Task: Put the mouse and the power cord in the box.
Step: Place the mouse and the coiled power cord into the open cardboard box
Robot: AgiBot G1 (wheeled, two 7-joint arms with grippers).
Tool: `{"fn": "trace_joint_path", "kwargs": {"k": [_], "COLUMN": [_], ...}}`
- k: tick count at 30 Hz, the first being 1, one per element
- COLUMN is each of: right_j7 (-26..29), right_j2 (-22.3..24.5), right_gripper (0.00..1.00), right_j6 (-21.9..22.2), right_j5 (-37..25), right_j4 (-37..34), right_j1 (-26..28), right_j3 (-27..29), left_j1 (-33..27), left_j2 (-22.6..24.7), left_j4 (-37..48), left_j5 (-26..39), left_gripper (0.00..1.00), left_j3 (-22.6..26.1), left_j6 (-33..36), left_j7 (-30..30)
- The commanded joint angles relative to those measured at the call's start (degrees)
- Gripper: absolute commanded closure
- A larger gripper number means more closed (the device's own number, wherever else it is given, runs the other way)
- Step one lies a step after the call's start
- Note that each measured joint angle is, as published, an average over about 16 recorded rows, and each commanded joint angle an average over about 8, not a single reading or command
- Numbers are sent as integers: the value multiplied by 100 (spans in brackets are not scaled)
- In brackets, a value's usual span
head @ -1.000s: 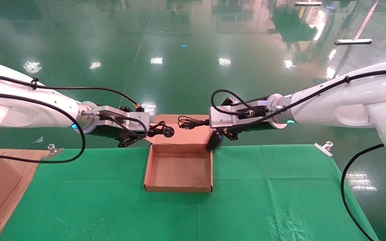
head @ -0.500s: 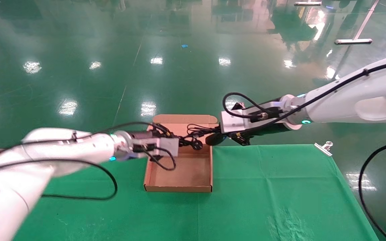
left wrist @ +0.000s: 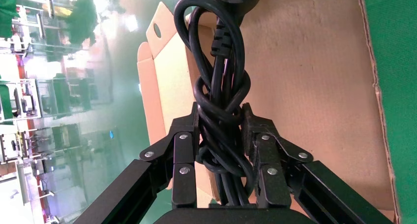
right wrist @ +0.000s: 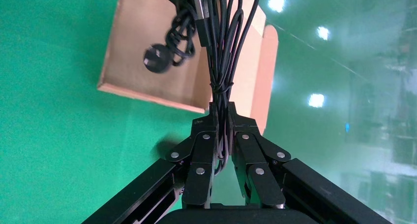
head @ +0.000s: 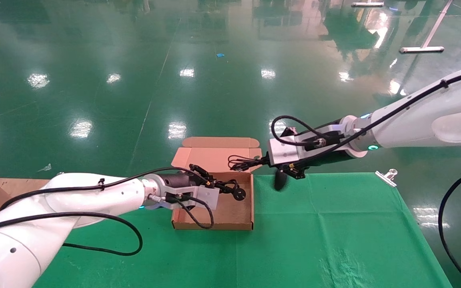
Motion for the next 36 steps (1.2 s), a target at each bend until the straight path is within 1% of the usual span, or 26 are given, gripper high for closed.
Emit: {"fn": "trace_joint_path", "kwargs": {"k": [1,11,14,17,20,25,31,36], "right_j7": [-29,22,93,206,370,714,1107,1469], "right_j2": [-10,-91,-121,-150,-174,-207,-223,-216], "right_gripper": [100,100,100,100,100,100,100,100], "right_j6": [-41,-69,-5,103,272,693,1377,1884], "right_j5": [9,114,169,243,345,541,655,780], "right_j4": [-15,216,419,689,1018,1693,2547,2966], "right_j1": [-15,-93,-167,-282,-428,-682,-930,-1030], "right_j3": [-2,-15,-47,-114,-231,-622,-1490,-2217], "left_j1": [-9,-62,-105,-160,-205,-247,-308,-283], "left_j2": [-1,-16,-54,-174,-428,-1093,-1850,-2201], "left_j4": [1,23,93,234,357,424,472,569], "left_j5": [-76,-433,-593,-829,-1143,-1688,-2043,-2154], "left_gripper": [0,0,0,0,0,0,0,0], "left_j3": [89,441,468,389,216,-133,-382,-464], "left_j6": [-25,-89,-28,158,539,1371,2051,2290], "left_j7": [-9,3,57,164,353,784,1181,1370]}}
